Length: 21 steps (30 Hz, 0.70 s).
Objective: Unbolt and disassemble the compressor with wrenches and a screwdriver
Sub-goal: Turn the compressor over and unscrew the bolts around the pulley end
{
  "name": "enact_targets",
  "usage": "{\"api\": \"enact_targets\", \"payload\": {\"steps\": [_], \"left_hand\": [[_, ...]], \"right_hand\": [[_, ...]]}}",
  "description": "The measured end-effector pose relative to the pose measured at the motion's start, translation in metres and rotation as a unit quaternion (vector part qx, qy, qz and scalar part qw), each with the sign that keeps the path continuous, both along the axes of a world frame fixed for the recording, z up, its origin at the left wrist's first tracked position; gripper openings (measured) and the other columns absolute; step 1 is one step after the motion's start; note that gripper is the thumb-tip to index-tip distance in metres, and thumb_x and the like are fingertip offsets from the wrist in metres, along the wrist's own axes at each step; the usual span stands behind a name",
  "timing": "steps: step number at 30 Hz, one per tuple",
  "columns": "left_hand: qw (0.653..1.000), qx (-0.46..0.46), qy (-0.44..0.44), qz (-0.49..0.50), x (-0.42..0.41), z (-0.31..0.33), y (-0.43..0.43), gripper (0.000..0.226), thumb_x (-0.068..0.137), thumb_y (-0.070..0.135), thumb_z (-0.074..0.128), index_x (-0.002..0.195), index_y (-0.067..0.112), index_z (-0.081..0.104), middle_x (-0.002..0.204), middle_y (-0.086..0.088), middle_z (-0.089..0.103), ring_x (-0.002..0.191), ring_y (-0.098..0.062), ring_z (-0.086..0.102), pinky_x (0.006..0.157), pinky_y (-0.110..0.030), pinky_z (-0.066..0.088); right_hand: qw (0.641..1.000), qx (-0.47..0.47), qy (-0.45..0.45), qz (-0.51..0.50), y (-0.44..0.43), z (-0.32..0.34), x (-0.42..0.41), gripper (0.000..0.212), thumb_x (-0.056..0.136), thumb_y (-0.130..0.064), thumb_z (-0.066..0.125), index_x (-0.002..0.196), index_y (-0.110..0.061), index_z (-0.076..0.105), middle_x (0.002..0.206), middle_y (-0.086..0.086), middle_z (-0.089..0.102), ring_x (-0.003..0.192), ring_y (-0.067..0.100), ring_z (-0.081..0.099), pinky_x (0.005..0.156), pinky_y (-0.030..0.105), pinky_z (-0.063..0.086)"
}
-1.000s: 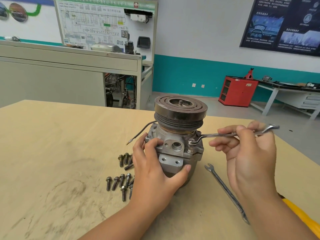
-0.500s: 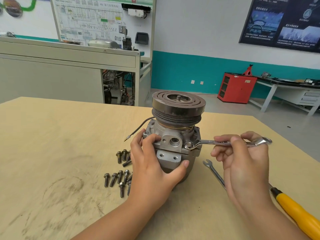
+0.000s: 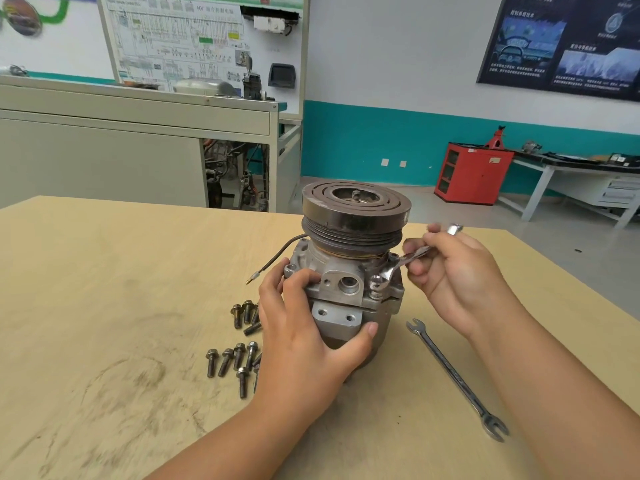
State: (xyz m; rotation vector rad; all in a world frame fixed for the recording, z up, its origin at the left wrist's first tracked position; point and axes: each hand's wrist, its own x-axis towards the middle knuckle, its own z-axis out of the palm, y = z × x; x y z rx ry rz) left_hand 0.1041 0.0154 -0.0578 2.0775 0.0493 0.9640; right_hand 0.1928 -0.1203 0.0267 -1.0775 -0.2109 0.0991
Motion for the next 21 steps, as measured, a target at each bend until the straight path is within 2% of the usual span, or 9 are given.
{"api": "enact_targets", "payload": {"steps": [2, 5, 10, 14, 17, 19, 21], "left_hand": [[1.000, -0.004, 0.004, 0.000, 0.000, 0.000, 0.000, 0.059, 0.056, 0.071, 0.055, 0.099, 0.065, 0.015, 0.127, 0.025, 0.010, 0.130, 0.005, 0.011, 0.096, -0.001, 0.011], [1.000, -0.010, 0.010, 0.002, 0.000, 0.000, 0.000, 0.058, 0.056, 0.071, 0.055, 0.099, 0.065, 0.015, 0.128, 0.025, 0.012, 0.130, 0.004, 0.011, 0.094, 0.003, 0.009], [1.000, -0.013, 0.008, 0.004, -0.001, 0.001, 0.000, 0.062, 0.056, 0.070, 0.054, 0.103, 0.058, 0.015, 0.135, 0.019, 0.015, 0.132, -0.001, 0.014, 0.096, -0.002, 0.013], [1.000, -0.008, 0.007, 0.004, -0.002, 0.002, -0.001, 0.062, 0.056, 0.070, 0.054, 0.103, 0.058, 0.016, 0.135, 0.018, 0.015, 0.136, -0.008, 0.016, 0.102, -0.018, 0.021], [1.000, -0.007, 0.001, 0.001, -0.002, 0.001, -0.001, 0.058, 0.056, 0.069, 0.055, 0.099, 0.063, 0.016, 0.134, 0.018, 0.015, 0.137, -0.008, 0.015, 0.103, -0.017, 0.020], [1.000, -0.009, -0.004, 0.002, -0.001, 0.001, -0.001, 0.058, 0.057, 0.069, 0.056, 0.100, 0.061, 0.017, 0.133, 0.018, 0.015, 0.137, -0.008, 0.015, 0.102, -0.013, 0.018], [1.000, -0.009, -0.005, 0.004, -0.001, 0.001, -0.001, 0.064, 0.058, 0.066, 0.061, 0.103, 0.058, 0.016, 0.134, 0.017, 0.016, 0.137, -0.010, 0.016, 0.104, -0.016, 0.020]], "right_hand": [[0.997, 0.034, -0.044, -0.050, -0.003, 0.003, -0.012, 0.019, 0.099, 0.001, 0.032, 0.089, -0.015, 0.038, 0.054, 0.007, 0.064, 0.039, 0.013, 0.052, 0.041, 0.019, 0.044], [0.986, 0.027, -0.126, -0.106, -0.005, 0.000, -0.036, 0.022, 0.097, 0.003, 0.031, 0.090, -0.017, 0.036, 0.058, 0.008, 0.066, 0.042, 0.017, 0.056, 0.044, 0.022, 0.046], [0.969, -0.014, -0.191, -0.154, -0.005, -0.016, -0.063, 0.026, 0.098, 0.004, 0.030, 0.091, -0.021, 0.034, 0.064, 0.008, 0.068, 0.046, 0.021, 0.059, 0.049, 0.024, 0.049], [0.964, -0.006, -0.198, -0.179, -0.005, -0.023, -0.069, 0.026, 0.099, 0.002, 0.030, 0.092, -0.022, 0.035, 0.068, 0.008, 0.069, 0.050, 0.023, 0.062, 0.054, 0.025, 0.052], [0.965, 0.012, -0.171, -0.200, -0.002, -0.028, -0.072, 0.025, 0.099, 0.002, 0.030, 0.091, -0.021, 0.035, 0.068, 0.008, 0.070, 0.050, 0.023, 0.063, 0.053, 0.024, 0.052], [0.966, 0.022, -0.150, -0.208, -0.001, -0.028, -0.071, 0.025, 0.098, 0.003, 0.030, 0.089, -0.020, 0.034, 0.066, 0.008, 0.069, 0.049, 0.022, 0.062, 0.051, 0.023, 0.051], [0.970, 0.025, -0.127, -0.208, 0.000, -0.026, -0.065, 0.024, 0.097, 0.004, 0.030, 0.088, -0.019, 0.035, 0.063, 0.007, 0.069, 0.046, 0.020, 0.060, 0.049, 0.022, 0.049]]}}
